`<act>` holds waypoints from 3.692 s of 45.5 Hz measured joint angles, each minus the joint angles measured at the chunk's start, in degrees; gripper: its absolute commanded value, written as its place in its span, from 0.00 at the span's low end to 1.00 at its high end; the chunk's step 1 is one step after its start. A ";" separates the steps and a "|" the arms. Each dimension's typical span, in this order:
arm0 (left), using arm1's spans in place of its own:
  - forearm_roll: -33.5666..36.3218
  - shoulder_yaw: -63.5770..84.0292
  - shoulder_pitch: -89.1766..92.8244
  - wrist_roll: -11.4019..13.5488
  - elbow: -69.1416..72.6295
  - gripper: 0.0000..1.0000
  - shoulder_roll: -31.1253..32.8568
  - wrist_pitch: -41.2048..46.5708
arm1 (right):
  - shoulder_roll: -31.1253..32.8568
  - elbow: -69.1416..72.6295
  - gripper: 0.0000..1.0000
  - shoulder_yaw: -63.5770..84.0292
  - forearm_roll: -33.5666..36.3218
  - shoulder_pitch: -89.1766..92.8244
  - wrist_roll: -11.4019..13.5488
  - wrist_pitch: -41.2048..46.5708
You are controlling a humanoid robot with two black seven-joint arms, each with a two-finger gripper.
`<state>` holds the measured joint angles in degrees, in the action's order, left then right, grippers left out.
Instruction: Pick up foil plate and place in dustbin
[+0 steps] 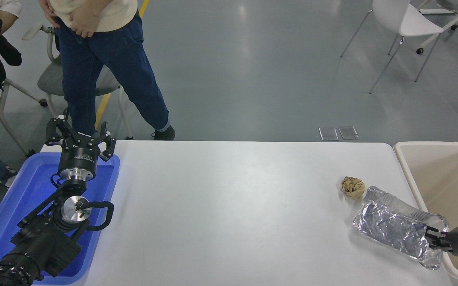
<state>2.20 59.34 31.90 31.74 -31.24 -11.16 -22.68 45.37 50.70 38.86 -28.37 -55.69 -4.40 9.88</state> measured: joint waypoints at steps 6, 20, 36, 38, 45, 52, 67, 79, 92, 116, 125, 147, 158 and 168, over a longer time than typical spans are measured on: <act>0.00 -0.01 0.01 0.00 0.00 0.99 0.00 0.00 | 4.63 4.04 0.00 0.87 -2.24 -4.78 0.08 0.86; 0.08 -0.14 0.02 -0.15 -0.05 0.99 0.00 0.00 | 14.72 18.03 0.00 17.13 -7.96 -33.16 0.45 6.06; 0.09 -0.15 -0.04 -0.21 -0.04 0.99 -0.03 0.00 | 4.58 31.90 0.00 47.74 -3.67 -72.28 -0.03 9.04; 0.09 -0.15 -0.04 -0.21 -0.04 0.99 -0.02 0.00 | 3.35 32.76 0.00 49.23 -3.20 -74.60 -0.06 9.20; 0.09 -0.15 -0.04 -0.22 -0.04 0.99 -0.04 0.00 | -0.14 35.12 0.00 53.35 -1.93 -80.55 -0.10 9.88; 0.09 -0.15 -0.01 -0.21 -0.04 0.99 -0.03 0.00 | -1.81 36.23 0.00 55.54 -1.37 -83.38 -0.11 10.21; 0.09 -0.19 -0.01 -0.17 -0.05 0.99 -0.04 0.00 | -0.56 33.89 0.00 58.68 -2.52 -84.43 -0.04 10.34; 0.08 -0.14 -0.03 -0.17 -0.05 0.99 -0.02 0.00 | 7.60 16.68 0.00 53.85 -5.92 -70.61 -0.63 10.21; 0.01 -0.05 -0.04 -0.15 -0.05 0.99 -0.02 0.00 | 12.29 -10.20 0.00 23.31 -6.49 -32.06 -1.43 9.48; 0.00 0.04 0.00 -0.03 -0.01 0.99 0.00 0.00 | -6.40 -42.52 0.00 -18.84 5.87 17.16 1.89 1.16; 0.00 0.05 0.00 -0.01 0.00 0.99 -0.01 0.00 | -9.51 -44.83 1.00 -21.71 11.30 21.34 3.48 -0.50; 0.00 0.00 0.00 0.00 -0.01 0.99 -0.01 0.00 | -8.54 -38.32 1.00 -22.98 13.07 17.00 3.87 -0.73; 0.03 -0.02 0.01 0.00 -0.04 0.99 -0.01 0.00 | 0.95 -16.44 1.00 -22.68 5.31 6.20 3.90 -0.66; 0.05 -0.08 0.07 -0.09 -0.04 0.99 -0.01 0.00 | 9.90 4.26 1.00 -19.55 -3.33 -6.10 4.17 1.37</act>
<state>2.25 59.27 31.97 31.65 -31.28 -11.17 -22.68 55.27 54.96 19.31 -31.71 -61.79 -0.23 11.25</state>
